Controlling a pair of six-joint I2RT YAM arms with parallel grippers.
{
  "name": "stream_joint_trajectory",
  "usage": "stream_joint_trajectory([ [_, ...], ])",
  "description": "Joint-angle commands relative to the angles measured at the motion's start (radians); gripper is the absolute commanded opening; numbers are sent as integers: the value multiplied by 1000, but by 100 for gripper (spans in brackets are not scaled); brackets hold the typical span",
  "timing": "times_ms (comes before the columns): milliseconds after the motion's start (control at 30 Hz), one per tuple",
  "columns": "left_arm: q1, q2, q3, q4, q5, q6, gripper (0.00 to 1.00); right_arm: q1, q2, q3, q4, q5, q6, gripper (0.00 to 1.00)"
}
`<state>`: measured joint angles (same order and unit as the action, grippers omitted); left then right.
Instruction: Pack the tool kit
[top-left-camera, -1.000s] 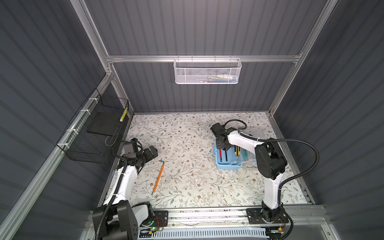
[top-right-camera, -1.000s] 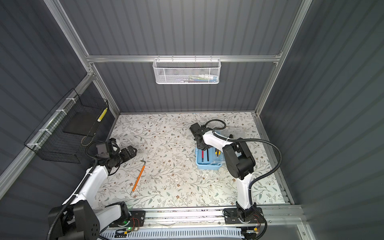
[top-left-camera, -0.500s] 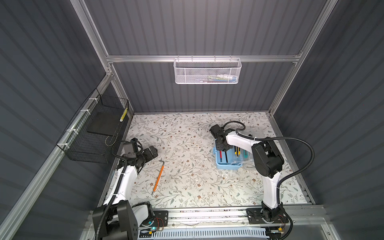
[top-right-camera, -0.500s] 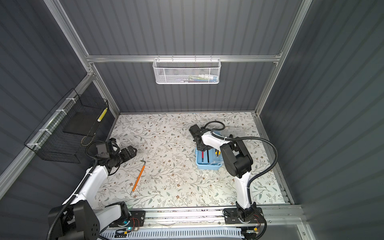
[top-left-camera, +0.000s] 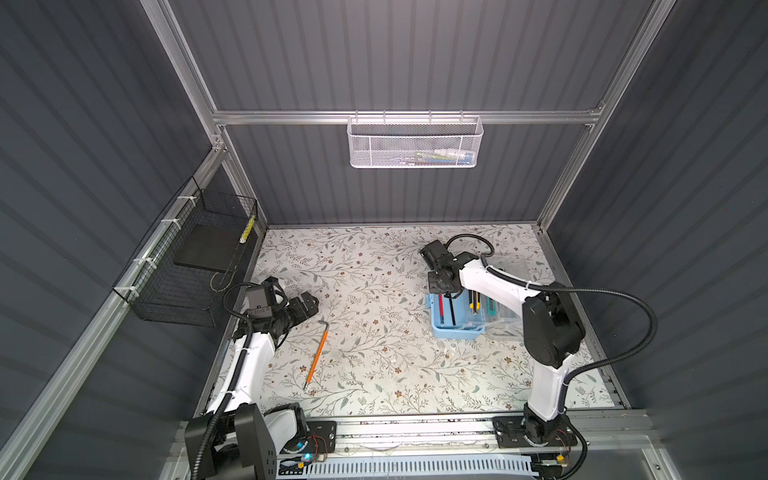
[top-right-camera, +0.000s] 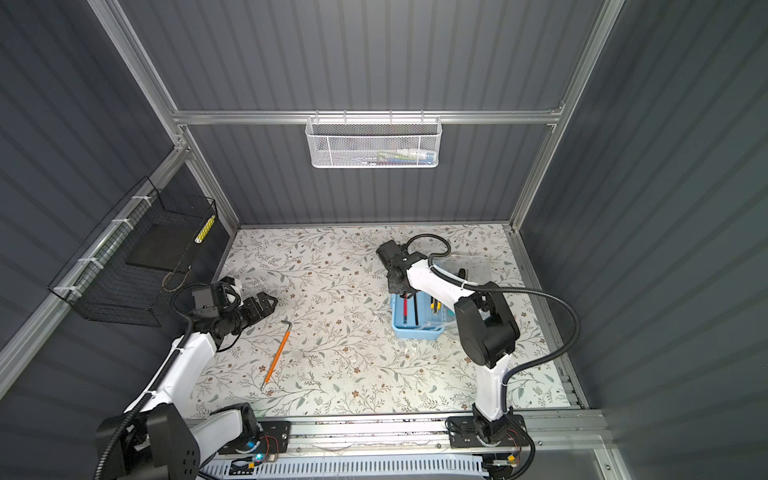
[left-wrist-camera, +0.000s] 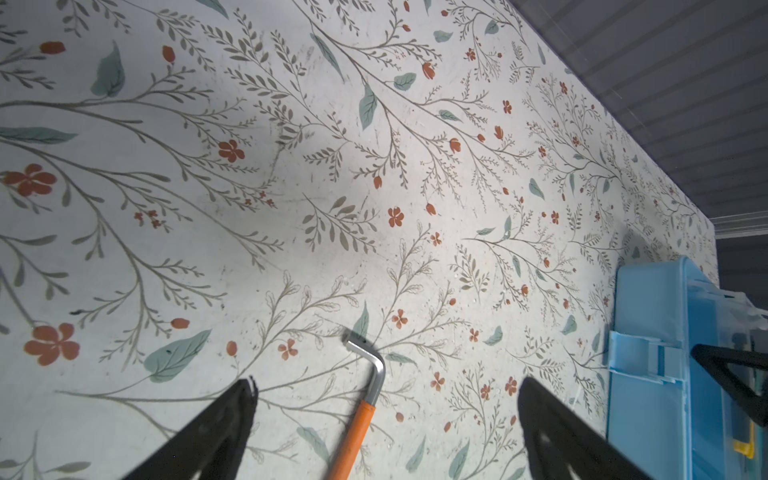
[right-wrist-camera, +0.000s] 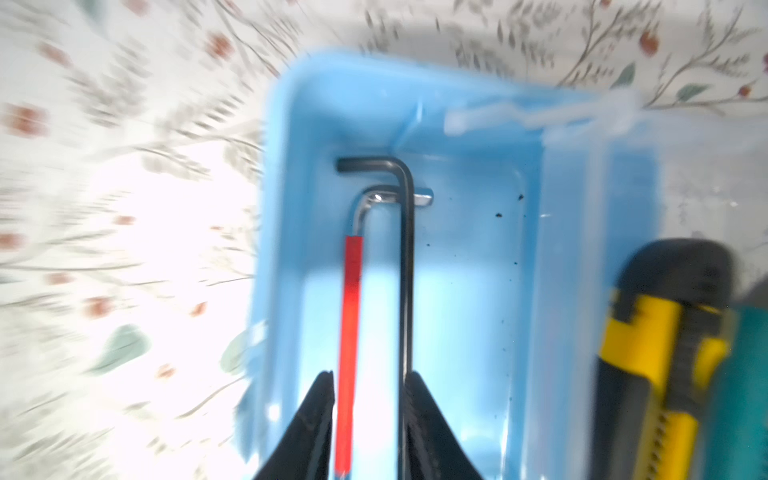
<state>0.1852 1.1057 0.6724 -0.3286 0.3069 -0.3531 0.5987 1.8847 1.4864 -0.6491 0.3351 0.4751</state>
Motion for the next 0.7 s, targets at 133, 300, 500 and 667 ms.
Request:
stream_joint_trajectory([
  [133, 14, -53, -41, -88, -73, -50, 99, 118, -145, -69, 108, -84, 55, 35],
  [300, -3, -86, -150, -130, -3, -150, 99, 198, -121, -68, 139, -115, 78, 37],
  [500, -48, -225, -233, -163, -27, -269, 100, 234, -92, -61, 145, -126, 77, 39],
  [667, -103, -334, -281, -176, -48, -333, 99, 233, -137, -100, 150, -79, 42, 40],
])
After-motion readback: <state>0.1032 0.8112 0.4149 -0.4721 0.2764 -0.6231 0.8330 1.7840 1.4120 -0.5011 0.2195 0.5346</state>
